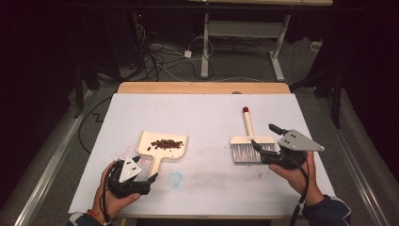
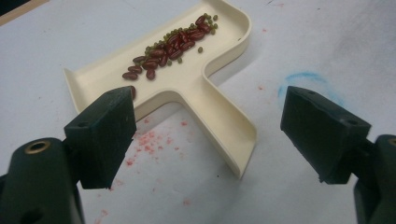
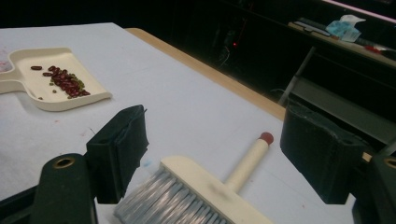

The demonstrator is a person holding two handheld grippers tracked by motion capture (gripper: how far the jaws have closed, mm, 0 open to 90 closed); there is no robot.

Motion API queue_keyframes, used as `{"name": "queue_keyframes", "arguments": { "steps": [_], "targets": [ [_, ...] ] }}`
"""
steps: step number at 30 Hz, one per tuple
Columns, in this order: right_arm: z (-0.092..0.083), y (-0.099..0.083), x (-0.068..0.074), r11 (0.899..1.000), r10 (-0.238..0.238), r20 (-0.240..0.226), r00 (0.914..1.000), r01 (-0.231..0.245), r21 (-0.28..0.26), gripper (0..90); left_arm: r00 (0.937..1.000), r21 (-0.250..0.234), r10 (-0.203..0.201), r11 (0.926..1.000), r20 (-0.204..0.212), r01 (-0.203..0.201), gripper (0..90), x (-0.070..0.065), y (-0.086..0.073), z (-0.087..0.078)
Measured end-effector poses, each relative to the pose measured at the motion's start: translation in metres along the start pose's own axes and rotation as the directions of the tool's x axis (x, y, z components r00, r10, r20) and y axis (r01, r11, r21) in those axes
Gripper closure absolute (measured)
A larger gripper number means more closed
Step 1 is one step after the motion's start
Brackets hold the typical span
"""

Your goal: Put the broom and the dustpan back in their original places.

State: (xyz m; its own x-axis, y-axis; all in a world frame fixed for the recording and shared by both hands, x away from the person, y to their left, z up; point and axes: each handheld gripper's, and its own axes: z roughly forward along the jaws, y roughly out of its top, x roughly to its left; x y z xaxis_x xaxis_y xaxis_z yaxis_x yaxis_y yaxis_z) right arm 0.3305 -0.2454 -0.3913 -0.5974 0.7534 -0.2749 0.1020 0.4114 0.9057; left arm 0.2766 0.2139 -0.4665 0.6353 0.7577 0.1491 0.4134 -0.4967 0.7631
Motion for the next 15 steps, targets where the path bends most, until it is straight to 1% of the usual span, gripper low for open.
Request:
{"name": "queue_keyframes", "arguments": {
  "steps": [3, 4, 8, 11, 12, 15],
  "targets": [
    [-0.005, -0.004, -0.001, 1.0, -0.01, 0.006, 0.9999, 0.01, -0.006, 23.1, 1.0, 0.004, 0.005, 1.0, 0.0, -0.005, 18.1, 0.0, 0.0, 0.0],
    [-0.007, -0.005, -0.001, 1.0, -0.011, 0.001, 0.9999, 0.011, -0.013, 23.2, 1.0, 0.004, 0.006, 1.0, 0.001, -0.006, 18.1, 0.0, 0.0, 0.001],
    [-0.013, -0.012, -0.001, 0.999, -0.036, -0.002, 0.9993, 0.036, -0.005, 22.7, 1.0, 0.006, 0.008, 0.9999, 0.002, -0.008, 18.1, -0.001, 0.0, 0.001],
    [-0.017, -0.018, -0.001, 0.999, -0.035, -0.011, 0.9993, 0.035, -0.009, 22.6, 1.0, 0.007, 0.009, 0.9999, 0.0, -0.009, 18.1, -0.001, 0.0, 0.001],
    [-0.018, -0.019, -0.001, 0.999, -0.04, -0.011, 0.9991, 0.04, -0.015, 22.6, 1.0, 0.007, 0.009, 0.9999, 0.001, -0.009, 18.1, -0.001, 0.0, 0.002],
    [-0.021, -0.024, 0.0, 0.998, -0.056, -0.006, 0.9984, 0.056, -0.011, 22.6, 0.9999, 0.01, 0.01, 0.9999, 0.004, -0.01, 18.1, -0.002, 0.0, 0.002]
  ]
}}
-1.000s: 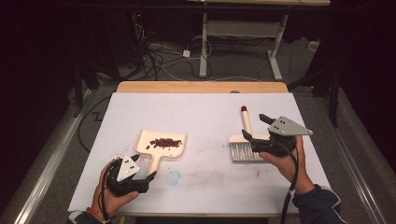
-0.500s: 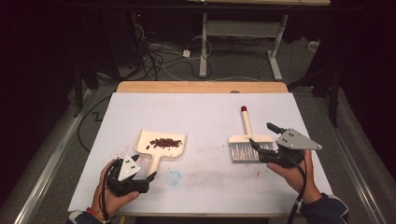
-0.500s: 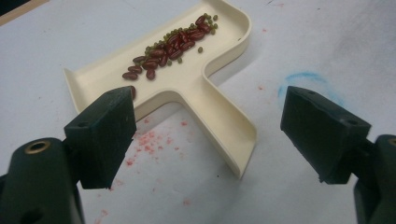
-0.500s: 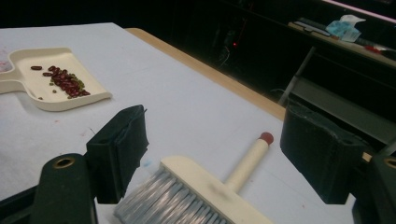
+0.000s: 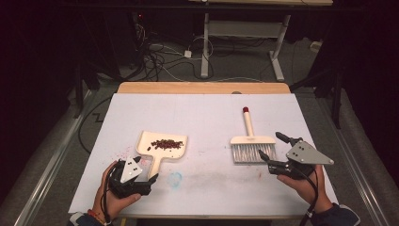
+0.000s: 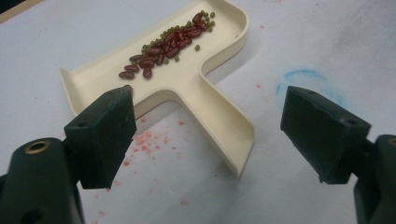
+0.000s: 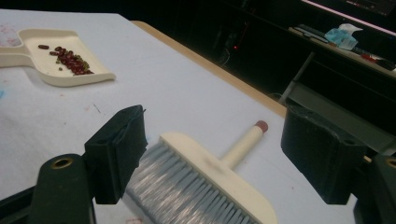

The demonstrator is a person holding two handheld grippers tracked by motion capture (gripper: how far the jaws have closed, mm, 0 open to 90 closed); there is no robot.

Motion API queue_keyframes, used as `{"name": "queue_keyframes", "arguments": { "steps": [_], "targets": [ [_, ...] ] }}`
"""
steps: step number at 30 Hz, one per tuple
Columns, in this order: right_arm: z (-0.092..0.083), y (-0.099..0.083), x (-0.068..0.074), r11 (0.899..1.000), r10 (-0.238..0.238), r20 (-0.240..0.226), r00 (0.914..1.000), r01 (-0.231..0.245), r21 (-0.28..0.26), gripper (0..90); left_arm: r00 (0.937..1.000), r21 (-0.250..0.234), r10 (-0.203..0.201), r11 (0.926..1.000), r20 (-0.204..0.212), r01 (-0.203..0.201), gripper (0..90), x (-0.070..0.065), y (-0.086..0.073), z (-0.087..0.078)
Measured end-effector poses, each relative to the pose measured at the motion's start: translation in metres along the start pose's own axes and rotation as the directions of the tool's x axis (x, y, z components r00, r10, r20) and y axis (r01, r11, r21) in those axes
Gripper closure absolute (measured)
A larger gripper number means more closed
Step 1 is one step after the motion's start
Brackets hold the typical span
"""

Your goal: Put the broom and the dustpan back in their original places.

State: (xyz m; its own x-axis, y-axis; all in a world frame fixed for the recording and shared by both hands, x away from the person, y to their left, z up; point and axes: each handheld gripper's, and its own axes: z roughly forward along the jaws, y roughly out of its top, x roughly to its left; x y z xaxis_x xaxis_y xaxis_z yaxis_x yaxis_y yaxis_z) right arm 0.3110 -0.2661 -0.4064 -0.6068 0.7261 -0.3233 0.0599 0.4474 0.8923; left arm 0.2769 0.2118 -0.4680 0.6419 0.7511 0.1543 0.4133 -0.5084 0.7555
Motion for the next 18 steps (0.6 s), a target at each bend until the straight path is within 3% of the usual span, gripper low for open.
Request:
{"name": "queue_keyframes", "arguments": {
  "steps": [7, 18],
  "targets": [
    [-0.005, -0.011, 0.002, 1.0, -0.012, 0.013, 0.9998, 0.012, 0.009, 22.8, 1.0, 0.005, 0.006, 1.0, 0.003, -0.006, 18.1, -0.001, 0.0, 0.002],
    [-0.009, -0.031, 0.005, 0.999, 0.008, 0.005, 1.0, -0.008, 0.044, 22.9, 0.9999, 0.004, 0.012, 0.9999, 0.003, -0.012, 18.0, 0.0, 0.001, 0.002]
  ]
}}
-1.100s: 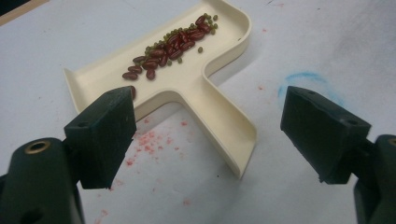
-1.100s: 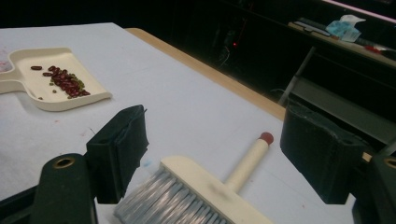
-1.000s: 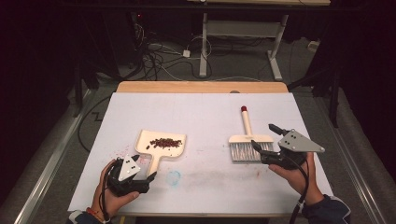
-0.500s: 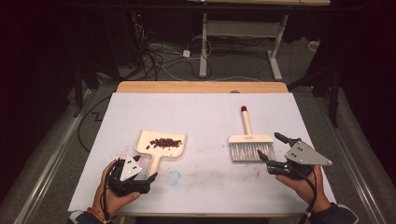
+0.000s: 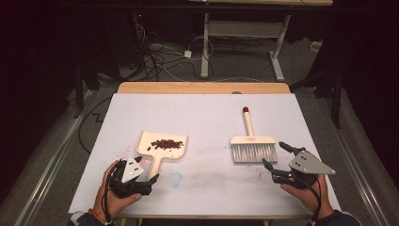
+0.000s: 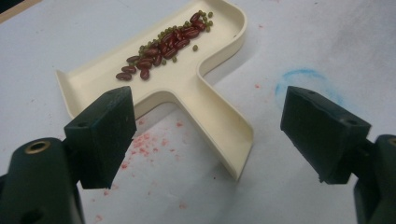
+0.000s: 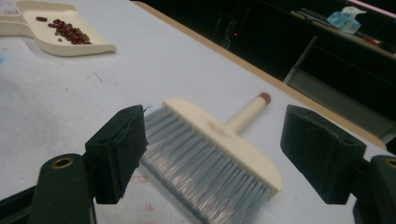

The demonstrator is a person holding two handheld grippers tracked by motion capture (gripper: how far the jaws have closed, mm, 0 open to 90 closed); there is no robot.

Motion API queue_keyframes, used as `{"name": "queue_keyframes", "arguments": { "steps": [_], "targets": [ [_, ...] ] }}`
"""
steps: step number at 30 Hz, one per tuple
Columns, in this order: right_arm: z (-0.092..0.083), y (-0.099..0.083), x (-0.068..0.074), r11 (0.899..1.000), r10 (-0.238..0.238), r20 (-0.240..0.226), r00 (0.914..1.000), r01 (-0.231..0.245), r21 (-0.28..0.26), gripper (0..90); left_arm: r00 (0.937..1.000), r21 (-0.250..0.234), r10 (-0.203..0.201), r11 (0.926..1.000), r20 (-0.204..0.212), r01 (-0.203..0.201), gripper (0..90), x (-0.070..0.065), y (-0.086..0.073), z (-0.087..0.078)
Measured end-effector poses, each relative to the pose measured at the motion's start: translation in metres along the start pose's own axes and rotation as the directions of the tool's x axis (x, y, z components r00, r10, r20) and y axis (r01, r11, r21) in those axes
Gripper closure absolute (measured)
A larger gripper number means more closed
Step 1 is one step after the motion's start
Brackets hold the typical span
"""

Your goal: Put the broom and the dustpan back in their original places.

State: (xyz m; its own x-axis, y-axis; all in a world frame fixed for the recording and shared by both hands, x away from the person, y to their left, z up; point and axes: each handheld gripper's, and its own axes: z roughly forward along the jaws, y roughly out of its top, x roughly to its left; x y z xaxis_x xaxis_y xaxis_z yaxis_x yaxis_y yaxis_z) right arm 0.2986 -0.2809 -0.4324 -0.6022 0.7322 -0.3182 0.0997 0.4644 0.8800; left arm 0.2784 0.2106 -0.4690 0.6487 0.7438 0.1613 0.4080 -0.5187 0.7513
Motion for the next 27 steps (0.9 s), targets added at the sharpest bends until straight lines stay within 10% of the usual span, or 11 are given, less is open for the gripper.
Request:
{"name": "queue_keyframes", "arguments": {
  "steps": [12, 27],
  "targets": [
    [-0.001, -0.041, 0.02, 0.994, 0.024, -0.039, 0.9989, -0.019, 0.111, 24.3, 0.9994, -0.02, 0.035, 0.9992, 0.002, -0.035, 18.1, -0.003, 0.002, 0.001],
    [-0.003, -0.034, 0.026, 0.996, 0.002, -0.048, 0.9989, 0.002, 0.091, 24.4, 0.9991, -0.022, 0.043, 0.9988, 0.003, -0.043, 18.1, -0.004, -0.001, -0.003]
  ]
}}
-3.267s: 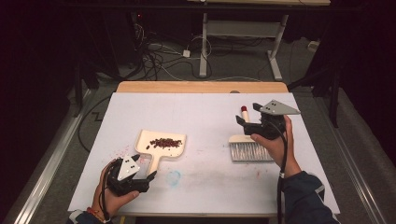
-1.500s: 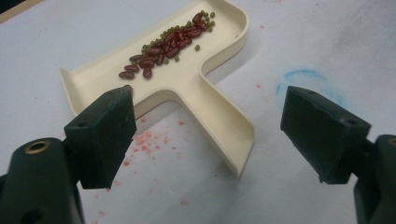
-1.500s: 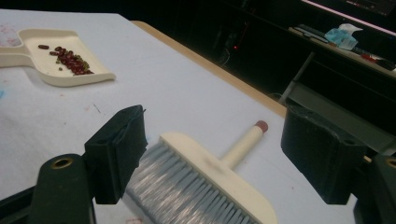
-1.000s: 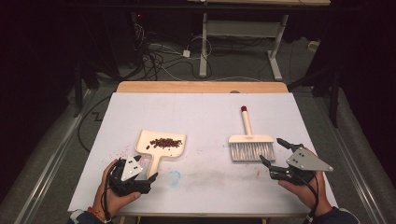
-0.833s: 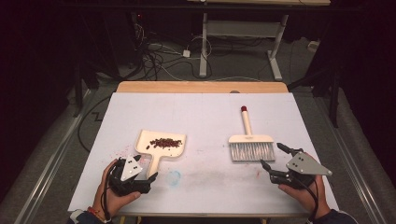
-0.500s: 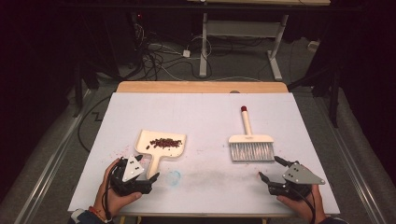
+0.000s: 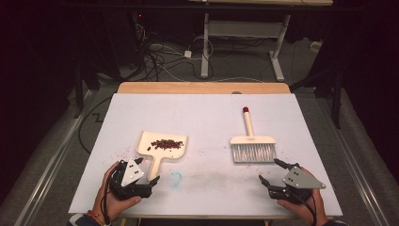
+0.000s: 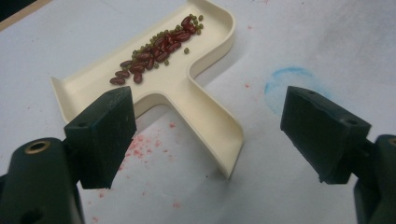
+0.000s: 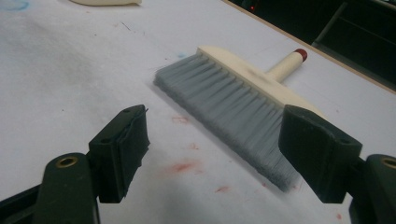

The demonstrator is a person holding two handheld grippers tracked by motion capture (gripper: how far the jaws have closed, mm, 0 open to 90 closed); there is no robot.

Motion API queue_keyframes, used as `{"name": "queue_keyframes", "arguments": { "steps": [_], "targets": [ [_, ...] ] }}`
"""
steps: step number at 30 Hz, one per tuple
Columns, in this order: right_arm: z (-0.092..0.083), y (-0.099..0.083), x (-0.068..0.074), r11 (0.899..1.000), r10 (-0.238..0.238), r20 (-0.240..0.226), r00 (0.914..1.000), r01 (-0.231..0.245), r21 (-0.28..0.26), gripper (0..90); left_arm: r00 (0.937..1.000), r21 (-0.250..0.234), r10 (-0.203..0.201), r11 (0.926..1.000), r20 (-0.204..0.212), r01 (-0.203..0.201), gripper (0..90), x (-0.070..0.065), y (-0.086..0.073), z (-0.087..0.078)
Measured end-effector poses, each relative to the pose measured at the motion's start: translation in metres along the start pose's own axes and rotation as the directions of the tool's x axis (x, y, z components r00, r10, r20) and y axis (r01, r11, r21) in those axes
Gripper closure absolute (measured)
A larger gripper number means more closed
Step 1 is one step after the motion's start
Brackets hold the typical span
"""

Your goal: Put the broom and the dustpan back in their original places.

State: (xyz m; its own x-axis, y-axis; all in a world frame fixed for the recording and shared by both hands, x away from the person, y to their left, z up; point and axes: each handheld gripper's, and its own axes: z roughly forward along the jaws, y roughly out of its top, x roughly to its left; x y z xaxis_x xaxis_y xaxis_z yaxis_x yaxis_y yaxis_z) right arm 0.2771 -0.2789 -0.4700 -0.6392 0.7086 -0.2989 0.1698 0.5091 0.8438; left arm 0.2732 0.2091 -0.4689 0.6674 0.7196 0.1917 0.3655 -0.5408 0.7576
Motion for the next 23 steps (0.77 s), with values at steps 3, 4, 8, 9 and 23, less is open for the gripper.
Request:
{"name": "queue_keyframes", "arguments": {
  "steps": [3, 4, 8, 9, 23],
  "targets": [
    [-0.0001, 0.0008, -0.0001, 1.0, 0.0, -0.002, 1.0, 0.0, -0.008, 24.3, 1.0, 0.0, 0.0, 1.0, 0.001, 0.0, 18.1, 0.0, 0.0002, 0.0006],
    [0.0001, 0.0009, 0.0, 1.0, -0.001, -0.001, 1.0, 0.001, -0.007, 24.2, 1.0, 0.0, 0.002, 1.0, 0.0, -0.002, 18.1, -0.0003, 0.0003, 0.0007],
    [0.0001, 0.0008, 0.0003, 1.0, 0.0, -0.004, 1.0, 0.0, -0.007, 24.1, 1.0, 0.005, 0.004, 1.0, -0.001, -0.004, 18.1, -0.0007, 0.0003, 0.0012],
    [0.0003, 0.0007, 0.0005, 1.0, 0.001, -0.006, 1.0, -0.001, -0.006, 24.1, 1.0, 0.003, 0.002, 1.0, 0.001, -0.002, 18.0, -0.0007, 0.0004, 0.0013],
    [0.0054, 0.0034, 0.0024, 0.999, -0.031, -0.01, 0.9995, 0.031, 0.012, 23.6, 0.9999, 0.009, -0.009, 0.9999, -0.011, 0.009, 18.1, 0.0054, 0.0004, 0.0041]
  ]
}}
